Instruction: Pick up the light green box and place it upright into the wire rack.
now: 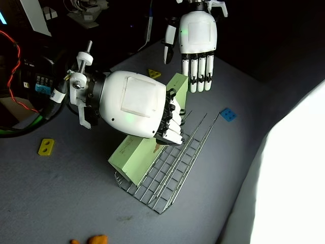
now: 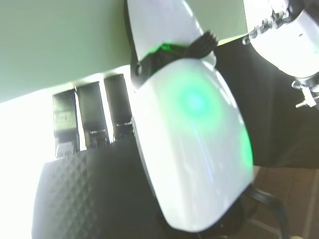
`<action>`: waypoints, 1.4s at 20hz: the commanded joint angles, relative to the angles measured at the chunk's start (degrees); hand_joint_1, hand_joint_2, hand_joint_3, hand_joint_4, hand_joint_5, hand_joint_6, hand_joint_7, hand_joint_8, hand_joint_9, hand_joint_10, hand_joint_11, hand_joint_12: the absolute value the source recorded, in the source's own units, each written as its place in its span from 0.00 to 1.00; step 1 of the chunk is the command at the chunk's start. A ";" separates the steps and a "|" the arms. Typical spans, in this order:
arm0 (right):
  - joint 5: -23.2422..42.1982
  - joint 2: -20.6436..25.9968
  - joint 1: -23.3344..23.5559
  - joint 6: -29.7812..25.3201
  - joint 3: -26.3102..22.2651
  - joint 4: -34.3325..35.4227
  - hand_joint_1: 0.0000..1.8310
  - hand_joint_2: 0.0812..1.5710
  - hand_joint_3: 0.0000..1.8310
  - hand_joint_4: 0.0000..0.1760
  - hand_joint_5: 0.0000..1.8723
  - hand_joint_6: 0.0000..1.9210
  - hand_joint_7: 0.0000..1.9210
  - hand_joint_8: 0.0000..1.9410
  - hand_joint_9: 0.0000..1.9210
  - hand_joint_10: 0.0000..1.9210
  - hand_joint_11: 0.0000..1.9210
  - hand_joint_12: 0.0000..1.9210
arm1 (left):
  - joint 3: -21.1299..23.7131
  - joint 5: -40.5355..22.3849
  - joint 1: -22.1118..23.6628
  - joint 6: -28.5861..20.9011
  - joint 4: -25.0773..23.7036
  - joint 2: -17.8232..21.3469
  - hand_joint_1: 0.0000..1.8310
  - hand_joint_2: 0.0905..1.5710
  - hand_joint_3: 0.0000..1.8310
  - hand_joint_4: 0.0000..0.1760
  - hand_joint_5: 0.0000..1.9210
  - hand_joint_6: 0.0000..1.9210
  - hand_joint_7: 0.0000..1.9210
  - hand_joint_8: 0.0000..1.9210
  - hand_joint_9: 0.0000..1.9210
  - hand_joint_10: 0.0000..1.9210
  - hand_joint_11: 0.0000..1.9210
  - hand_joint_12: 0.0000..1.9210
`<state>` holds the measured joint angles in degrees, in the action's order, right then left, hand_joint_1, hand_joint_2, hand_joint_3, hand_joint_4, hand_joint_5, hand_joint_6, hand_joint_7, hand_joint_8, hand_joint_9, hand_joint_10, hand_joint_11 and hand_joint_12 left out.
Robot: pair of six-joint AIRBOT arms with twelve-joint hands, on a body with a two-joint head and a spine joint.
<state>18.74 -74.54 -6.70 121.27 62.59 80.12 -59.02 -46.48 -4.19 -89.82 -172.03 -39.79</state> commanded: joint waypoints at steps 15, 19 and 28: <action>2.89 -1.08 -1.21 -0.62 2.32 -3.09 0.67 0.74 0.00 0.00 0.51 0.42 0.40 0.81 0.33 0.83 0.26 0.95 | -0.02 3.67 0.36 0.19 -0.55 -0.08 0.08 0.83 0.00 0.00 0.11 0.00 0.09 0.00 0.05 0.00 0.00 0.11; 2.87 -1.09 -1.32 -0.63 2.32 -3.13 0.67 0.74 0.00 0.00 0.51 0.42 0.40 0.81 0.33 0.83 0.26 0.95 | 0.00 3.67 0.37 0.19 -0.55 -0.08 0.08 0.83 0.00 0.00 0.11 0.00 0.09 0.00 0.05 0.00 0.00 0.11; 3.63 -1.08 -1.30 -0.66 2.40 -3.41 0.67 0.74 0.00 0.00 0.51 0.42 0.40 0.81 0.33 0.83 0.26 0.95 | 0.01 3.67 0.38 0.19 -0.55 -0.08 0.08 0.83 0.00 0.00 0.11 0.00 0.09 0.00 0.05 0.00 0.00 0.11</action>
<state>19.51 -75.96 -8.10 120.57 64.60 78.91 -59.02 -46.50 -4.19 -89.84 -172.05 -39.79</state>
